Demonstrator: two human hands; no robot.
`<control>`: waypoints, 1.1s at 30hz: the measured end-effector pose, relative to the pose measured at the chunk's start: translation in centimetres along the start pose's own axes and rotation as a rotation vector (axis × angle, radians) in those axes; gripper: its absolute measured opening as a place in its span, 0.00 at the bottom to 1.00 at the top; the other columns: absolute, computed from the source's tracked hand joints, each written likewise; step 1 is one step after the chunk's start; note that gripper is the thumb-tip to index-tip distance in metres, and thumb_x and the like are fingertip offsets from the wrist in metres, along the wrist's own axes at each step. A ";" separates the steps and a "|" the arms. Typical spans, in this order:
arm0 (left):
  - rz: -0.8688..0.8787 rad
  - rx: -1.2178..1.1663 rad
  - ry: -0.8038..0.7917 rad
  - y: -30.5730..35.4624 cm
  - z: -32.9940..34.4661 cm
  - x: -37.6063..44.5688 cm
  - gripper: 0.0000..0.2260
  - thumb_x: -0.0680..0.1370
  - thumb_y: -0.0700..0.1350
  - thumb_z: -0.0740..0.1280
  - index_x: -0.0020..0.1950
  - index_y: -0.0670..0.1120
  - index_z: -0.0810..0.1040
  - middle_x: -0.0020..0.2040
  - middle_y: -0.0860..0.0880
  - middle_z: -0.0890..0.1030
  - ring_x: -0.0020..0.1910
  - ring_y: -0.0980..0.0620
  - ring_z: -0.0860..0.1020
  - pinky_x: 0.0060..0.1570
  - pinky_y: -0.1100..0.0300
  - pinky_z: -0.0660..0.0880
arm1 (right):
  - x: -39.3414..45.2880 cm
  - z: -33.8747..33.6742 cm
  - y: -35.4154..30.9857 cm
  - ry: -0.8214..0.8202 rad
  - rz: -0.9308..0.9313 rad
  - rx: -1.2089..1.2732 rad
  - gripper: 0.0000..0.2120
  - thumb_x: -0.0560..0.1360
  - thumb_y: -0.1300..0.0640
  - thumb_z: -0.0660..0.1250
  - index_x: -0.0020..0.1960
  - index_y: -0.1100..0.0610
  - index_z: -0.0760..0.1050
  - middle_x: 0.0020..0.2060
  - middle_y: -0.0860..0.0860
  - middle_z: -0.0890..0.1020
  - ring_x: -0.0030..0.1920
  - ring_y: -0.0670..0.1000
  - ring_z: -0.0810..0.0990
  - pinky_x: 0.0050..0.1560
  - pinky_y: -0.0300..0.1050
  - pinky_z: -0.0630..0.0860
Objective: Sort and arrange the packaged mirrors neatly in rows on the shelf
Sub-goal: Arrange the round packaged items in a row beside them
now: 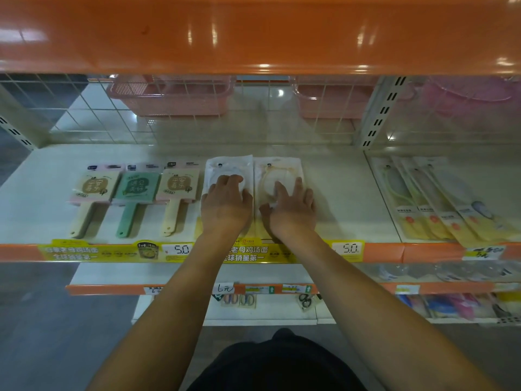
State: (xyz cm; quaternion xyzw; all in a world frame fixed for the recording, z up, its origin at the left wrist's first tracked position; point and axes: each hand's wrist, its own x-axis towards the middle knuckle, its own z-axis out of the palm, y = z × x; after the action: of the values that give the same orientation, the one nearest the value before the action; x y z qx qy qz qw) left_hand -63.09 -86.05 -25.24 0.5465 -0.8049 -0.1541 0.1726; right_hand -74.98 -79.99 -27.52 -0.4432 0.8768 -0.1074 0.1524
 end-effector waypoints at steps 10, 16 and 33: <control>-0.015 -0.033 0.035 -0.9 -0.7 -0.3 0.17 0.79 0.49 0.60 0.67 0.48 0.72 0.66 0.47 0.74 0.59 0.45 0.76 0.55 0.50 0.74 | -0.2 0.5 -1.7 0.048 -0.254 -0.081 0.28 0.78 0.37 0.54 0.76 0.40 0.54 0.79 0.50 0.44 0.77 0.61 0.36 0.75 0.61 0.37; 0.010 -0.046 0.055 -1.3 -0.9 -0.5 0.17 0.78 0.50 0.61 0.66 0.47 0.73 0.64 0.47 0.75 0.59 0.45 0.76 0.55 0.50 0.73 | -0.4 1.4 -1.7 0.006 -0.259 -0.116 0.28 0.77 0.34 0.54 0.75 0.40 0.58 0.79 0.51 0.46 0.77 0.61 0.37 0.75 0.61 0.37; 0.250 0.016 -0.081 10.7 4.3 -0.2 0.18 0.79 0.50 0.60 0.67 0.49 0.71 0.65 0.46 0.73 0.62 0.43 0.73 0.59 0.49 0.71 | 0.0 -6.1 10.2 0.274 0.040 0.103 0.28 0.78 0.43 0.59 0.76 0.47 0.60 0.77 0.52 0.58 0.77 0.57 0.54 0.74 0.53 0.55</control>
State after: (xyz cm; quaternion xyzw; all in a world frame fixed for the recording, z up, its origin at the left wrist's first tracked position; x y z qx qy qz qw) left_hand -73.84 -81.82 -24.43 0.4364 -0.8742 -0.1469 0.1538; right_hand -84.82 -73.72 -25.12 -0.3986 0.8912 -0.2089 0.0560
